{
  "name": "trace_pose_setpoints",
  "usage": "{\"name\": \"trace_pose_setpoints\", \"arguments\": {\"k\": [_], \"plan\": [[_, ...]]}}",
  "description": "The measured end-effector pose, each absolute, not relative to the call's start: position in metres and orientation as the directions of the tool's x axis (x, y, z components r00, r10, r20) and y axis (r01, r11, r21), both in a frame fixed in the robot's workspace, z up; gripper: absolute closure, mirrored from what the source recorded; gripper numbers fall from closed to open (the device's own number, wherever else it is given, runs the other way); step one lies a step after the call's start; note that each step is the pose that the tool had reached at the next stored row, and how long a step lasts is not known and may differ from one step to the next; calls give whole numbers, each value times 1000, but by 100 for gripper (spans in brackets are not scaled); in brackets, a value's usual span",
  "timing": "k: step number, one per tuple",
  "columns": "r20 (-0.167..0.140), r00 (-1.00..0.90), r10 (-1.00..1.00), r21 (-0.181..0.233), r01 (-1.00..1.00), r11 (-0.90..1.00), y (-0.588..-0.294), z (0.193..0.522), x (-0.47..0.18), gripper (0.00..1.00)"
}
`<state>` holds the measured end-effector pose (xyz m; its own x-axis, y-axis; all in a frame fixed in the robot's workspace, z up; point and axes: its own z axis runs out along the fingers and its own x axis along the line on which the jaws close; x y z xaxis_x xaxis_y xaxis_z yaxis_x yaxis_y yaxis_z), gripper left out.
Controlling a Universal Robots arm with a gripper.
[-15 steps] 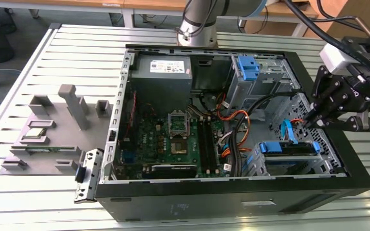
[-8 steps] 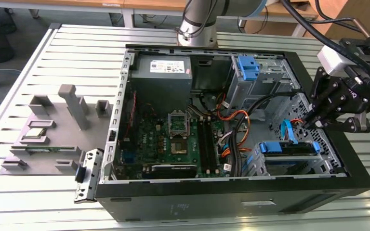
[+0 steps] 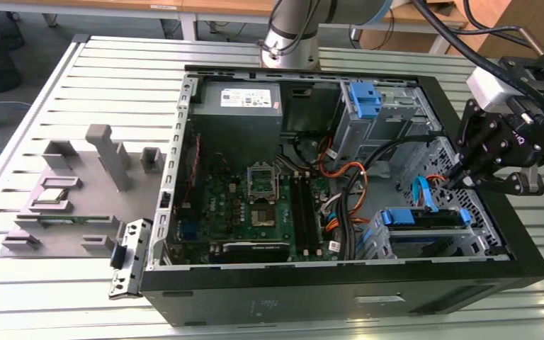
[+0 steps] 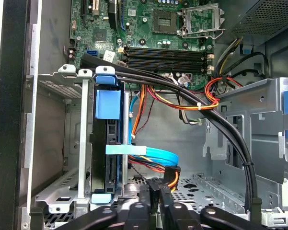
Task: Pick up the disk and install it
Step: 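Insert the second disk wire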
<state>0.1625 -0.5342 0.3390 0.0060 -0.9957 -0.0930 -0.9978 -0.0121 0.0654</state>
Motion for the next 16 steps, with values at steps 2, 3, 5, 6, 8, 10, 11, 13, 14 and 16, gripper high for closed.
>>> {"name": "trace_pose_setpoints", "arguments": {"k": [2,3,5,6,8,10,11,13,14,16], "plan": [[-93,6,-996,65,-998,-12,-534,339,162,83],[-93,6,-996,65,-998,-12,-534,339,162,83],[-93,6,-996,65,-998,-12,-534,339,162,83],[-93,6,-996,65,-998,-12,-534,339,162,83],[-93,6,-996,65,-998,-12,-534,339,162,83],[-93,6,-996,65,-998,-12,-534,339,162,83],[-93,6,-996,65,-998,-12,-534,339,162,83],[-93,6,-996,65,-998,-12,-534,339,162,83],[-93,6,-996,65,-998,-12,-534,339,162,83],[-92,6,-996,65,-998,-12,-534,339,162,83]]}}
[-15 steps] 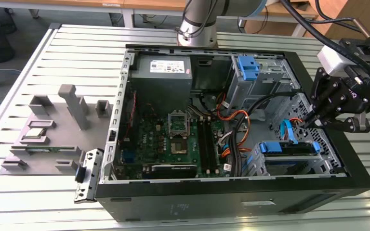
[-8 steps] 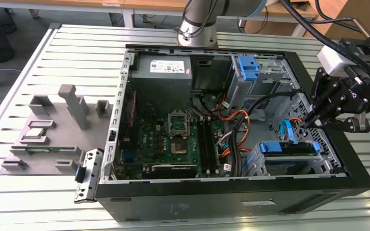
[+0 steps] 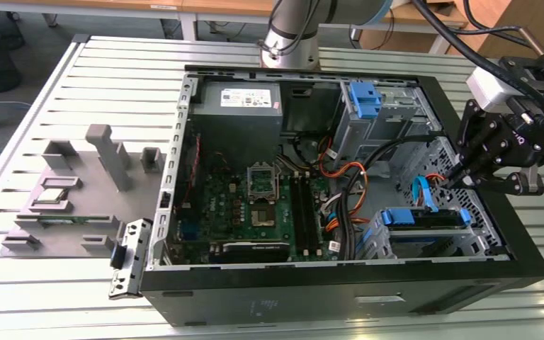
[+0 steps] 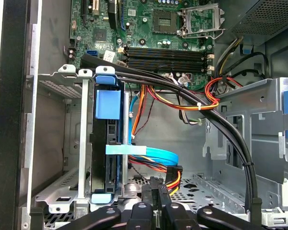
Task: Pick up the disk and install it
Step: 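Insert the second disk wire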
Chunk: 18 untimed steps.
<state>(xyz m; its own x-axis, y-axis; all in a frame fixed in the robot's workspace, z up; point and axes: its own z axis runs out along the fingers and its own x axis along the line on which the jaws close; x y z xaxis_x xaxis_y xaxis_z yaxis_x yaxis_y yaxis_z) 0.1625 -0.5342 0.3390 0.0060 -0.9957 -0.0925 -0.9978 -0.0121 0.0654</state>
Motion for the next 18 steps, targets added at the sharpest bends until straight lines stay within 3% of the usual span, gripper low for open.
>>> {"name": "trace_pose_setpoints", "arguments": {"k": [18], "plan": [[-93,12,-996,61,-998,-18,-540,339,156,83]]}}
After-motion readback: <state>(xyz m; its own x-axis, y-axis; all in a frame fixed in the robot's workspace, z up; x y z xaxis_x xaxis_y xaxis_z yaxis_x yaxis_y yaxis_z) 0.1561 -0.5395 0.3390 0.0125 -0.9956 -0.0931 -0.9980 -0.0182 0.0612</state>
